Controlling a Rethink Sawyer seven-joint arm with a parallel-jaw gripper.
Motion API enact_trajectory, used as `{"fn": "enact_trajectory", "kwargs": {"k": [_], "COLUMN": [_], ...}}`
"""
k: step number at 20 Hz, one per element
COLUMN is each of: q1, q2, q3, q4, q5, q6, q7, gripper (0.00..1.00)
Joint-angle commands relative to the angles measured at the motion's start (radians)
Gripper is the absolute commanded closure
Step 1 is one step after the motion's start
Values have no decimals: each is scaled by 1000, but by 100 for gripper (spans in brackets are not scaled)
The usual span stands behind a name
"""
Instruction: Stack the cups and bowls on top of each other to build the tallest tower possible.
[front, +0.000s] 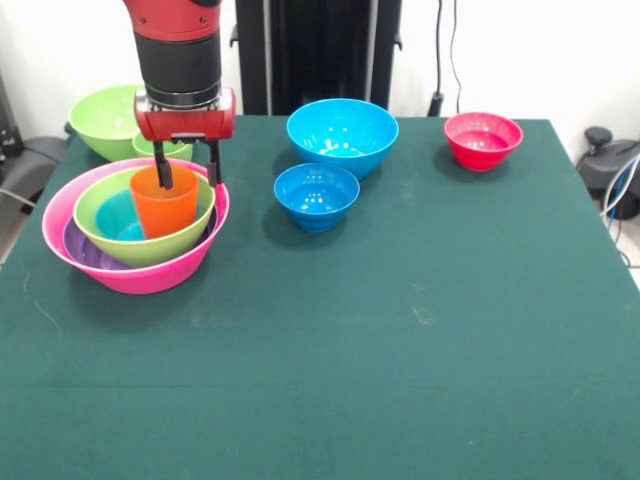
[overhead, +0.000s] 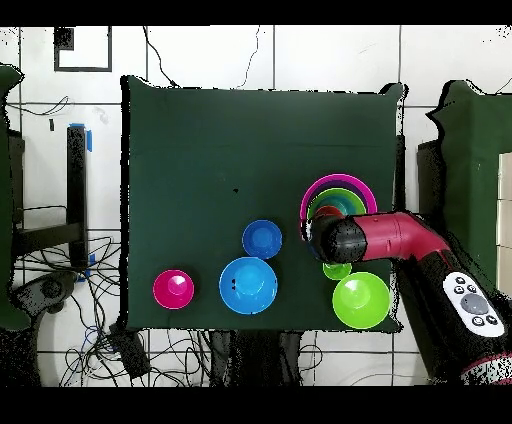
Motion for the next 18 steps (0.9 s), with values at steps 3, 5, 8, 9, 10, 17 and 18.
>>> {"fn": "enact_trajectory", "kwargs": {"k": [3,5,8,9,10,17,18], "q1": [20,22,26,29,32,52,52], "q2": [-24,-52,-84,-97,-111,-273,-286], "q3": [-17,-23,-29,-29,-28,-32,-34], "q4": [6,29,54,59,63,172,187], "q5": [-53,-50,-43,-40,-37,33,38], "q6": [2,-2,2,10,18,78,76], "q7": [-75,-60,-46,-49,-52,-25,-18], "gripper": [0,0,0,0,0,0,0]}}
